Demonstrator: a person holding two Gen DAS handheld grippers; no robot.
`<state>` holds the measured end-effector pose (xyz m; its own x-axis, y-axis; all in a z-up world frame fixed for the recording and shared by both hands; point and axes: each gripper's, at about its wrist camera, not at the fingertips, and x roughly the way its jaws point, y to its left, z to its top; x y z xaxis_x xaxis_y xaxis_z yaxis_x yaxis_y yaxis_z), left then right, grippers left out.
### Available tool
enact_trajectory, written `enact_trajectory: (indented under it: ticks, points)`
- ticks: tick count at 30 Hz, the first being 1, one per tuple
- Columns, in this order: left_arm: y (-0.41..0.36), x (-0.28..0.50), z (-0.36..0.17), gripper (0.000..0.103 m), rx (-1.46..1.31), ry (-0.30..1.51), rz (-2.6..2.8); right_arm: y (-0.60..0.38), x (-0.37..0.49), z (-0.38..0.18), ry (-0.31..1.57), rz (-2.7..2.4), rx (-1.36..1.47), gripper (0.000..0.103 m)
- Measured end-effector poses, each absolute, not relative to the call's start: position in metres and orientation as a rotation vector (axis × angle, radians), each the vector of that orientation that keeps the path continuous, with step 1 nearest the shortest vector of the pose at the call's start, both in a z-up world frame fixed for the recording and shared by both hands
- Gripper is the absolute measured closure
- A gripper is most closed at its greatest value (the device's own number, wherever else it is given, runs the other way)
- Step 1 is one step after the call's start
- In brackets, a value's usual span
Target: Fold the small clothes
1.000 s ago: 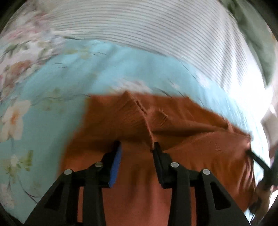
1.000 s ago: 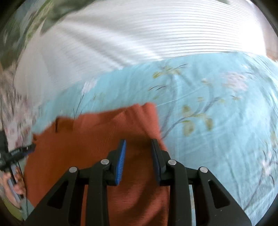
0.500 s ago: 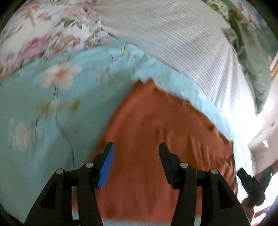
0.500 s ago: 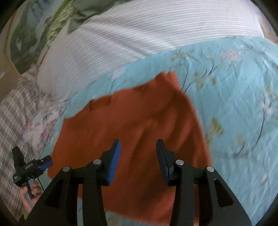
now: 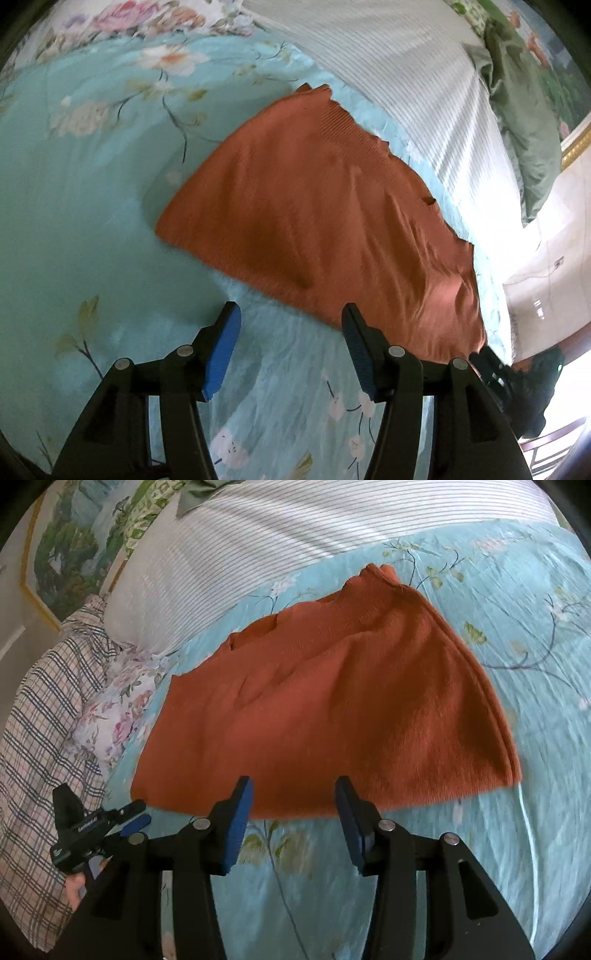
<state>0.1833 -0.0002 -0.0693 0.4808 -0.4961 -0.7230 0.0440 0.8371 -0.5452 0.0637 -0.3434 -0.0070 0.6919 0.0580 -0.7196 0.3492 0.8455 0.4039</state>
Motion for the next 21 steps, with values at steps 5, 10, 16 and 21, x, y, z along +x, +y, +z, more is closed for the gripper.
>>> enact_trajectory:
  ticks: [5, 10, 16, 21]
  points:
    - [0.002, 0.190, -0.073, 0.043, -0.551, 1.021, -0.344, -0.343, 0.055, -0.008, 0.805, -0.180, 0.567, 0.053]
    - [0.007, 0.204, -0.077, 0.043, -0.610, 1.011, -0.332, -0.347, 0.054, -0.011, 0.806, -0.184, 0.582, 0.053]
    - [0.007, 0.231, -0.079, 0.046, -0.623, 0.997, -0.280, -0.349, 0.059, -0.014, 0.810, -0.169, 0.592, 0.053]
    - [0.004, 0.256, -0.077, 0.081, -0.603, 0.993, -0.263, -0.352, 0.069, -0.011, 0.805, -0.148, 0.587, 0.053]
